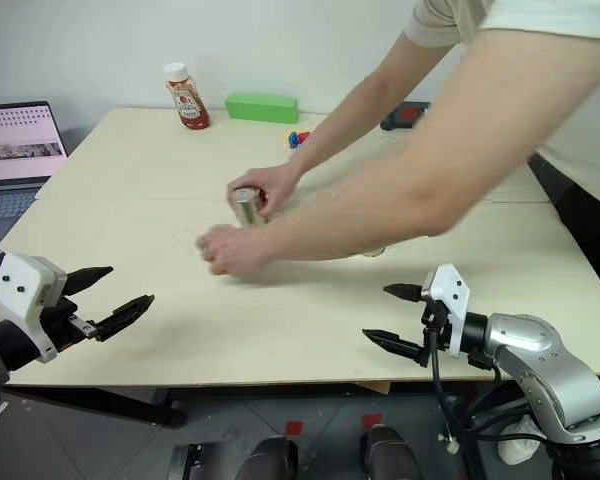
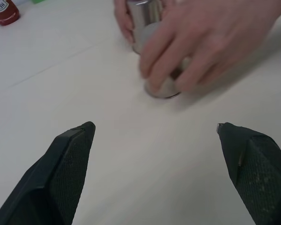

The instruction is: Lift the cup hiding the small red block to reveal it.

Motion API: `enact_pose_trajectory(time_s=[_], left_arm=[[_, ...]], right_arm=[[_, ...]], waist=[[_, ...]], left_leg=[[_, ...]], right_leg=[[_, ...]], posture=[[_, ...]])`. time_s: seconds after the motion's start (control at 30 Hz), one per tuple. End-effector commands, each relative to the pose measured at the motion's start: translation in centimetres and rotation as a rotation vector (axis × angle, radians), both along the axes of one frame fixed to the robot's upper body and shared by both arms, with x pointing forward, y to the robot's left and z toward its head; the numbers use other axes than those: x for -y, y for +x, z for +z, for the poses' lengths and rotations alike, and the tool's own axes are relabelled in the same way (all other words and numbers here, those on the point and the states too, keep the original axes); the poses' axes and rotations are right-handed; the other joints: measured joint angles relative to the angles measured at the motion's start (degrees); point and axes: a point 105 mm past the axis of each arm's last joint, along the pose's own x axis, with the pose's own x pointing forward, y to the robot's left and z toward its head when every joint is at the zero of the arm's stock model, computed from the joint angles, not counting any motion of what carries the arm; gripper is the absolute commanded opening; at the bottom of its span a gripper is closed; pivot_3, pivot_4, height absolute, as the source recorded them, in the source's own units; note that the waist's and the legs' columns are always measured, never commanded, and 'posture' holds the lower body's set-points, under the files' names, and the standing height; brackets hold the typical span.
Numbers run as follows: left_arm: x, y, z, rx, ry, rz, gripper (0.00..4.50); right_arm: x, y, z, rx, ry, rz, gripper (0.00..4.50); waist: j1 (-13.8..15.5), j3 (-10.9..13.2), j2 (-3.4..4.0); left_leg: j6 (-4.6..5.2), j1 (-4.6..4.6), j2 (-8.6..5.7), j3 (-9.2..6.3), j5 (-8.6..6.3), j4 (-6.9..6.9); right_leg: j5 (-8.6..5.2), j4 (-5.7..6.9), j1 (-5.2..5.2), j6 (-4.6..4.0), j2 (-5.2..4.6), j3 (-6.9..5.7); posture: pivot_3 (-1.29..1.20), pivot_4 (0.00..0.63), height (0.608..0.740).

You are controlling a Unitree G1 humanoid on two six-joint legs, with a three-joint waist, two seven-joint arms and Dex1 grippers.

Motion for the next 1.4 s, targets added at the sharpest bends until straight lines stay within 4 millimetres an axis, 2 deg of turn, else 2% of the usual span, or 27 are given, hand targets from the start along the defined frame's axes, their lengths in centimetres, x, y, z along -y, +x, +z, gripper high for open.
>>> enact_pose_trajectory(time_s=[0.03, 0.23, 0.6, 0.8, 0.93, 1.13, 1.23, 1.4], left_arm=[[0.4, 0.1, 0.9, 0.042, 0.019, -0.021, 4.41], [0.7, 0.2, 1.0, 0.047, 0.011, -0.031, 4.41], [1.9, 0.5, 1.2, 0.057, -0.016, -0.072, 4.41], [4.3, 1.7, 1.1, 0.058, -0.025, -0.130, 4.41], [5.8, 3.2, 0.5, 0.044, -0.022, -0.153, 4.41], [6.9, 5.3, 0.1, 0.029, -0.050, -0.169, 4.41], [8.4, 7.7, -0.5, 0.015, -0.076, -0.195, 4.41], [10.1, 10.3, -0.8, -0.005, -0.101, -0.206, 4.41]], right_arm=[[-0.3, 0.1, 1.1, 0.051, 0.016, 0.015, 4.50], [-0.6, 0.2, 1.4, 0.048, 0.039, 0.008, 4.50], [-2.6, 1.3, 2.2, 0.051, 0.092, -0.005, 4.50], [-3.5, 1.2, 3.0, 0.044, 0.111, 0.029, 4.50], [-4.3, 1.5, 3.8, 0.064, 0.128, 0.024, 4.50], [-4.9, 1.4, 4.8, 0.064, 0.149, 0.024, 4.50], [-5.3, 1.1, 5.0, 0.025, 0.135, 0.037, 4.50], [-5.6, 1.0, 5.2, 0.012, 0.131, 0.036, 4.50]], waist=[[0.0, 0.0, 0.00], [0.0, 0.0, 0.00], [0.0, 0.0, 0.00], [0.2, 0.0, 0.00], [0.0, 0.0, 0.00], [0.0, 0.0, 0.00], [0.1, 0.0, 0.01], [0.1, 0.0, -0.02]], left_leg=[[0.00, 0.00, 0.00, 0.00, 0.00, 0.00], [0.00, 0.00, 0.00, 0.00, 0.00, -0.01], [0.00, 0.01, 0.00, 0.00, 0.00, -0.01], [0.00, -0.03, -0.02, -0.02, 0.00, 0.01], [0.00, -0.01, -0.01, -0.02, 0.00, 0.00], [0.00, -0.05, -0.02, -0.04, 0.00, 0.01], [0.00, -0.04, -0.03, -0.03, 0.00, 0.00], [0.01, -0.07, -0.06, -0.12, 0.01, 0.06]], right_leg=[[0.00, 0.00, 0.00, 0.00, 0.00, 0.00], [0.00, 0.00, 0.00, 0.00, 0.00, 0.00], [0.00, 0.03, 0.00, 0.00, 0.00, 0.00], [0.01, 0.00, 0.00, 0.01, -0.01, -0.01], [0.02, 0.03, 0.00, 0.02, 0.00, -0.01], [0.02, 0.03, -0.01, 0.03, 0.02, -0.02], [0.02, 0.03, -0.01, 0.03, 0.01, -0.01], [0.05, 0.01, 0.05, 0.07, 0.01, -0.07]], posture=[[0.00, 0.150, 0.740], [0.00, 0.150, 0.740], [0.00, 0.150, 0.740], [0.00, 0.150, 0.740], [0.00, 0.150, 0.740], [0.00, 0.150, 0.740], [0.00, 0.150, 0.740], [0.00, 0.150, 0.740]])
